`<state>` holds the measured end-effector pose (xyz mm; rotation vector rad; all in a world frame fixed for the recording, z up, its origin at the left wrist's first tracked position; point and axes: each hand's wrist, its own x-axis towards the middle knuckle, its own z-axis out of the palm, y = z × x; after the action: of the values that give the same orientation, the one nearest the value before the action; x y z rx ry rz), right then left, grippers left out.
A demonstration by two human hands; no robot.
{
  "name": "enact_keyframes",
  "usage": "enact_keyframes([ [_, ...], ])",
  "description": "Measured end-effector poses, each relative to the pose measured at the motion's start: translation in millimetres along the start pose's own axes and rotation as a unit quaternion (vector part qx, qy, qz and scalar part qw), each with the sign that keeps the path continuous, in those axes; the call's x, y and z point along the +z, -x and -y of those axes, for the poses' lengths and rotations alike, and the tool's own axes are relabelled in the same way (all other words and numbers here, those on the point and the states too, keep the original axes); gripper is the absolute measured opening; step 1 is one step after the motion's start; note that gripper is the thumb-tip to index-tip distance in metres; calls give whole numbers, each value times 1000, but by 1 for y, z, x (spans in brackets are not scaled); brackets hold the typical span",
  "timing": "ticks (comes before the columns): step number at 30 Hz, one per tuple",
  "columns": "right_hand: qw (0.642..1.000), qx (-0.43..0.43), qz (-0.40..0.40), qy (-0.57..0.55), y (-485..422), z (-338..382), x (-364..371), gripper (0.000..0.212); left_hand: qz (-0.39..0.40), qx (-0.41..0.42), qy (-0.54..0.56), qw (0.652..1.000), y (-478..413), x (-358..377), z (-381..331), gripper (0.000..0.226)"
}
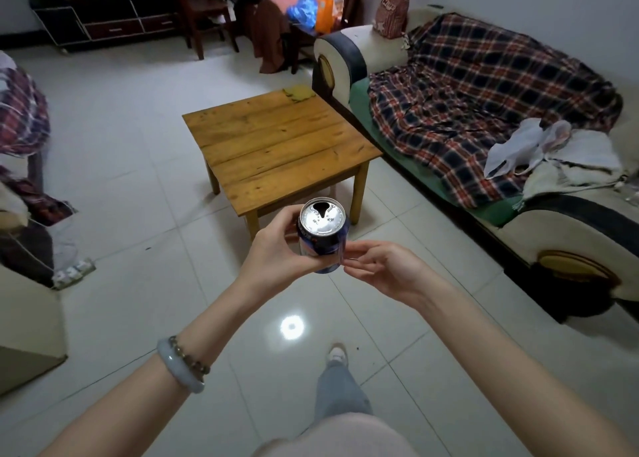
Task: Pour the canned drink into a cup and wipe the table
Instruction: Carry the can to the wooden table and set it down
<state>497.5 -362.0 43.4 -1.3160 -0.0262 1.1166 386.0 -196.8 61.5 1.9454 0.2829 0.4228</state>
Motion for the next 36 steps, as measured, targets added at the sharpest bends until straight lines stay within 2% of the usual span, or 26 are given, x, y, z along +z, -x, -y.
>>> enact_keyframes([
  [9, 999, 23, 44, 16, -141, 118, -33, 39, -71, -44, -12, 996, -157, 8, 30, 70],
  [18, 993, 41, 72, 81, -272, 186, -27, 38, -111, -106, -4, 988, -277, -11, 89, 72],
  [24, 994, 35, 65, 85, -381, 231, -17, 37, -99, -107, -6, 989, -375, -41, 140, 73],
  [32, 995, 66, 43, 57, -510, 297, 8, 37, -53, -104, -10, 993, -500, -86, 189, 73],
  [36, 994, 84, 44, 54, -559, 318, 13, 40, -58, -102, -12, 993, -542, -97, 213, 72],
])
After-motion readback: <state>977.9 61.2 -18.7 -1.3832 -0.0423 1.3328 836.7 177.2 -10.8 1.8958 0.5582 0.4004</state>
